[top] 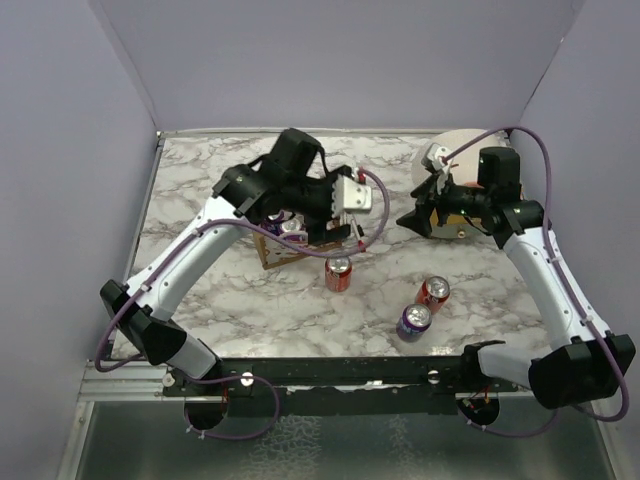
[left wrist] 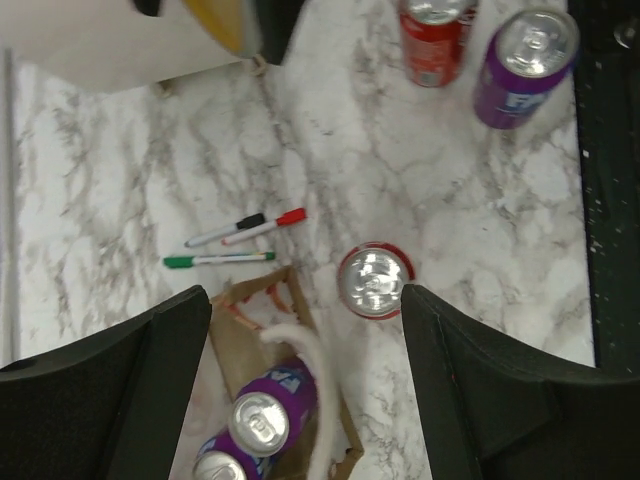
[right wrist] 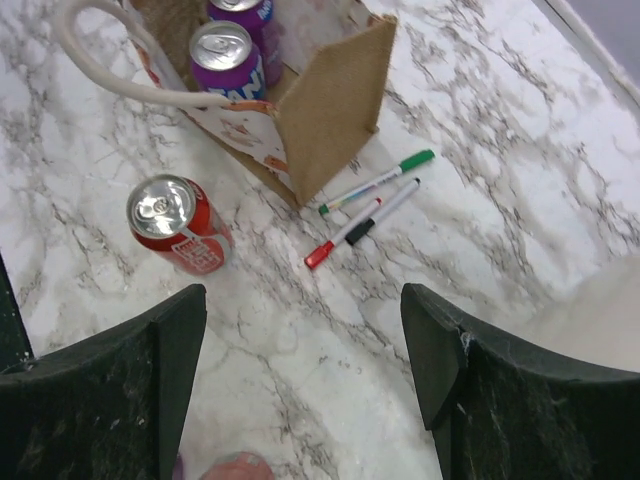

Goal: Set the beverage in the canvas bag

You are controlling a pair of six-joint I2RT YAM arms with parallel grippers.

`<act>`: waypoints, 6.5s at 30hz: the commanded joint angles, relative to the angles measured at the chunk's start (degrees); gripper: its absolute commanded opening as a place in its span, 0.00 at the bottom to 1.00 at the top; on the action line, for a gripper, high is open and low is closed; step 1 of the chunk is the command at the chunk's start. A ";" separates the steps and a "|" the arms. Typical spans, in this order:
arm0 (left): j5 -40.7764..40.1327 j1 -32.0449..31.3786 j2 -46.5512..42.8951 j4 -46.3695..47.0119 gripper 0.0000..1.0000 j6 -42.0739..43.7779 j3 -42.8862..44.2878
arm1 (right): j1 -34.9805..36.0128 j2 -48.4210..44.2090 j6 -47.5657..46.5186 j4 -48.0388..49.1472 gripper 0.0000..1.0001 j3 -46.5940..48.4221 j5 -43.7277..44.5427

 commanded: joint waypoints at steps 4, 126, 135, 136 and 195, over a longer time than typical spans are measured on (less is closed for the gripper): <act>-9.89 -13.05 3.43 -8.54 0.79 8.42 -5.45 | -14.13 -7.67 4.18 3.73 0.80 -4.19 -8.37; -7.58 17.33 8.50 9.20 0.24 -2.33 -2.11 | 24.69 21.59 -3.03 8.73 0.01 6.28 -11.67; -14.81 14.02 15.08 4.75 0.24 0.48 2.11 | 24.68 20.93 -3.22 9.21 0.01 5.66 -11.40; -15.35 13.97 15.66 4.33 0.24 0.51 2.42 | 24.69 20.76 -3.12 9.35 0.01 5.51 -11.21; -23.14 13.43 30.55 3.46 0.59 -13.57 2.56 | 24.67 19.11 -3.48 10.28 0.01 3.06 -10.70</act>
